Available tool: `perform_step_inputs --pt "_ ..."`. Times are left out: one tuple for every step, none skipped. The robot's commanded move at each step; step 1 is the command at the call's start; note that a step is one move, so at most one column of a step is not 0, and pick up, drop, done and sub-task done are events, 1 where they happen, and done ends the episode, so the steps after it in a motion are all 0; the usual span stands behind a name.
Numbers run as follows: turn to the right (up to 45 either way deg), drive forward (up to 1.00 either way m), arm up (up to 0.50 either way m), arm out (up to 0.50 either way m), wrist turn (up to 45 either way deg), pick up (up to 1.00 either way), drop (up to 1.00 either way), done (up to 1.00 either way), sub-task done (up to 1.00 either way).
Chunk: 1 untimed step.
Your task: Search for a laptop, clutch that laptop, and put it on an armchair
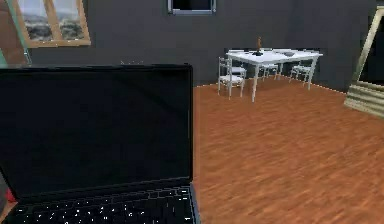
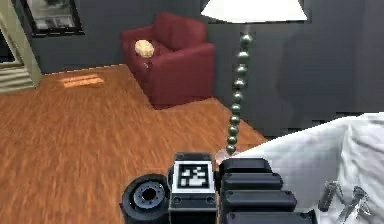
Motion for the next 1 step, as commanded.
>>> perform_step_inputs --pt "45.0 0.00 0.00 0.00 0.0 0.00 0.00 0.00 0.00"
